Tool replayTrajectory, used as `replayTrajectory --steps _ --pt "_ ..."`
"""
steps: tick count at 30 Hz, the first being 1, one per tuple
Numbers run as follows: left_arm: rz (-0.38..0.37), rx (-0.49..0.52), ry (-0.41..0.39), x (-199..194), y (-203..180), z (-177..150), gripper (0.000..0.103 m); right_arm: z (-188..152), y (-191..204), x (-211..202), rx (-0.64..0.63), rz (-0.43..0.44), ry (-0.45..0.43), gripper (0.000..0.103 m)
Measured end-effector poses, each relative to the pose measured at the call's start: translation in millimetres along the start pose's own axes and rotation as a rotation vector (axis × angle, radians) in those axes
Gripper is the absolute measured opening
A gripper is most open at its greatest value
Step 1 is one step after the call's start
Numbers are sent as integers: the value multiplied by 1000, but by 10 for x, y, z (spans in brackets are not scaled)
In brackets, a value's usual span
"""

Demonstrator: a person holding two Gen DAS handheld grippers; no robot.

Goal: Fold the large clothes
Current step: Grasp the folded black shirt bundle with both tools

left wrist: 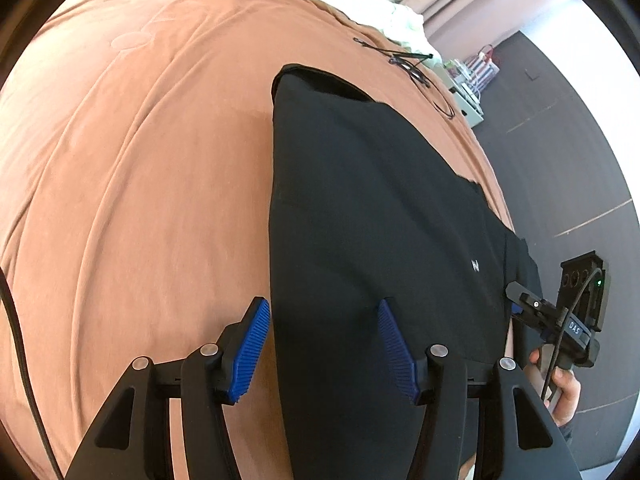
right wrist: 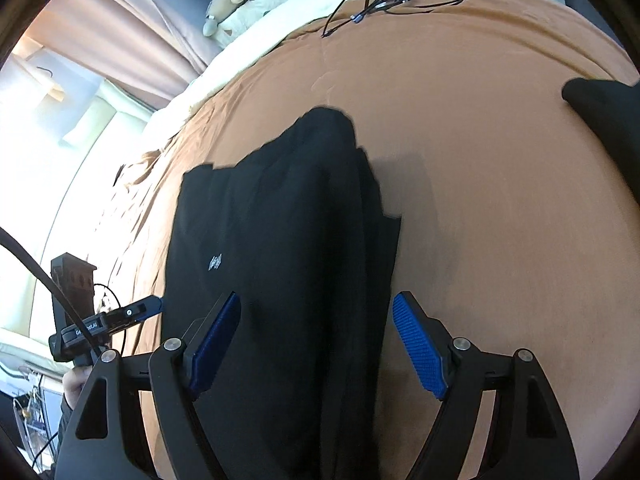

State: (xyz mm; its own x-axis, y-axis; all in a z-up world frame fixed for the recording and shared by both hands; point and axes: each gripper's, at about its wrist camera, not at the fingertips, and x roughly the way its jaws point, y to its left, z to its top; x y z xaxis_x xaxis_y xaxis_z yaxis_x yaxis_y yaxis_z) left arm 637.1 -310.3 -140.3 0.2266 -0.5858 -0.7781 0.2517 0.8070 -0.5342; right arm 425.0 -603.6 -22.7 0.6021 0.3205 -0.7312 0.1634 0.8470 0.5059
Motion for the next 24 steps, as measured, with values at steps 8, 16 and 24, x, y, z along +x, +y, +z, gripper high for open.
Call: replayTrajectory --steps 8,16,24 --pt "21 12 1 206 -57 285 58 69 -246 216 82 -31 -3 66" --pt "33 60 11 196 -118 289 58 -27 -378 151 109 11 15 62" --pt "-37 -33 51 157 176 101 66 -118 -640 49 151 195 113 70"
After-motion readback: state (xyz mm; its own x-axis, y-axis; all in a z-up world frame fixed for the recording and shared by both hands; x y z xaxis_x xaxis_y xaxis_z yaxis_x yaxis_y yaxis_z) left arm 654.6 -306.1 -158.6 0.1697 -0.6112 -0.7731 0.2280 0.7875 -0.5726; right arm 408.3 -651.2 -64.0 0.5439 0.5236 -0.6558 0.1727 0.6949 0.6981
